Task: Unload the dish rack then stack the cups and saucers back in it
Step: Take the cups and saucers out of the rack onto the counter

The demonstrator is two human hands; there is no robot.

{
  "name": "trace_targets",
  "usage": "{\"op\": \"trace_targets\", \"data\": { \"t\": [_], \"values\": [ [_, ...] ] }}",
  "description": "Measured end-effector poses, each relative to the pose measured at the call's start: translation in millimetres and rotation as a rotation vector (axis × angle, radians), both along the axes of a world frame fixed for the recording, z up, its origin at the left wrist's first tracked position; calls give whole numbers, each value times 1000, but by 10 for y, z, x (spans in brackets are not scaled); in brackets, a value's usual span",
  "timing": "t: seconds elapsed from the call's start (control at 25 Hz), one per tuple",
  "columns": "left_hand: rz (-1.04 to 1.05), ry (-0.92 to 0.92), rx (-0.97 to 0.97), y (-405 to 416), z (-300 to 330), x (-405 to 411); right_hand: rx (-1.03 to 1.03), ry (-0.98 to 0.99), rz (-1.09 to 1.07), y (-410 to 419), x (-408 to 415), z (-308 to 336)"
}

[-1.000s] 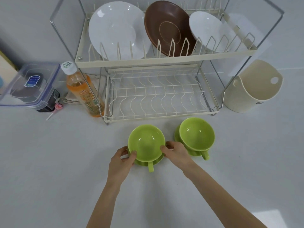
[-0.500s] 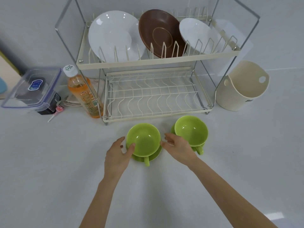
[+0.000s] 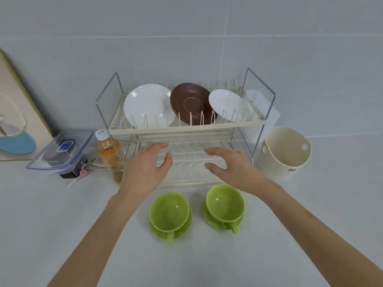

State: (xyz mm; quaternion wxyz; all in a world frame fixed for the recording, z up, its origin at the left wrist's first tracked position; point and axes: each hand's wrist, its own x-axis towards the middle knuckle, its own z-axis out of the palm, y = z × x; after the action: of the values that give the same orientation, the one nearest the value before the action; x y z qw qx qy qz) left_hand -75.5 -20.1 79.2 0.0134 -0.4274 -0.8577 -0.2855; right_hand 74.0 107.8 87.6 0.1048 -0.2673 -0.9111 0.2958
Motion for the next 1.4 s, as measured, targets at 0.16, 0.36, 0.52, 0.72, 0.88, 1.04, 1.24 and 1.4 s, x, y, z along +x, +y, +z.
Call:
{"op": "trace_targets", "data": {
  "t": [0.16,0.36,0.52,0.72,0.88,1.04,1.24,1.4],
  "values": [
    [-22,154,-7,257,435,-32,116,62,-40,317,74,443],
    [-53,279,-26,582,802,-72,175,49,-92,689,90,774],
    [-58,299,-97,835,973,-177,222,-61,-64,1048,-42,919],
    [-21,224,-187,1119,905,-432,186,-162,-56,1523,-409,906],
    [61,135,-230,1326,700,-634,111,-303,-105,1832,-759,744],
    [103,74,-271,1456,486,-784,27,-340,-198,2053,-999,586],
    [136,-123,-152,1535,343,-913,74,-335,-274,2223,-1145,434],
    [120,-294,-63,1554,347,-980,108,-288,-334,2255,-1199,353]
  ]
}}
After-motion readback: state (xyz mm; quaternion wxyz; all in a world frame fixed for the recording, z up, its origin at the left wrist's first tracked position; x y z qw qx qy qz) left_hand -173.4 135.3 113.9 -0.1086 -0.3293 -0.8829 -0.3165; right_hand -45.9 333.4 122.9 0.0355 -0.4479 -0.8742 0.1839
